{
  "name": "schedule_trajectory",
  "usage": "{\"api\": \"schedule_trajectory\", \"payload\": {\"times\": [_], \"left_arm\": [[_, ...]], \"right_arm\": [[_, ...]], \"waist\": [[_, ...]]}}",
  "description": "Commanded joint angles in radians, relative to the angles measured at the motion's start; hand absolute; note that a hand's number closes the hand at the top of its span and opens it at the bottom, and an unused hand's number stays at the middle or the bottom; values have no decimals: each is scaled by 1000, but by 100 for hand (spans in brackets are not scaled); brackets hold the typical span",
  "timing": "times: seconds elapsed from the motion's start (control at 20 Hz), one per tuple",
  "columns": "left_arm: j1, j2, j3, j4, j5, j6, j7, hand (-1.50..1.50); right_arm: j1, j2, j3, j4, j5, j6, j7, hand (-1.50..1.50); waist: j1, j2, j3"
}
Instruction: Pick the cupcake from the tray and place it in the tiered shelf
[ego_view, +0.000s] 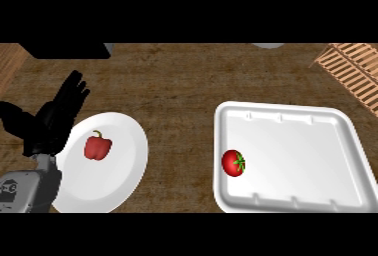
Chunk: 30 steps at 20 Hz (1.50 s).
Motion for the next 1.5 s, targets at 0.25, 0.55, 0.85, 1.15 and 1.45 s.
{"api": "schedule_trajectory", "payload": {"times": [0.25, 0.55, 0.85, 1.15, 1.45], "left_arm": [[30, 5, 17, -36, 9, -23, 25, 0], [-19, -34, 3, 41, -44, -1, -33, 0], [-67, -11, 30, 78, -23, -35, -2, 0], [-36, -30, 33, 56, -30, -42, -13, 0], [-41, -41, 39, 45, -44, -35, -22, 0]], "right_arm": [[26, -113, -280, 357, -99, 82, -241, 150], [-37, -132, -226, 595, 5, -1, -434, 150], [-64, -240, -267, 910, 31, 8, -654, 150], [-1, -218, -259, 984, 66, -44, -814, 150], [-125, -317, -222, 1216, 65, -39, -884, 150]], "waist": [[6, 1, 1], [14, 5, 0], [19, 7, 1], [10, 4, 1], [14, 5, 0]]}}
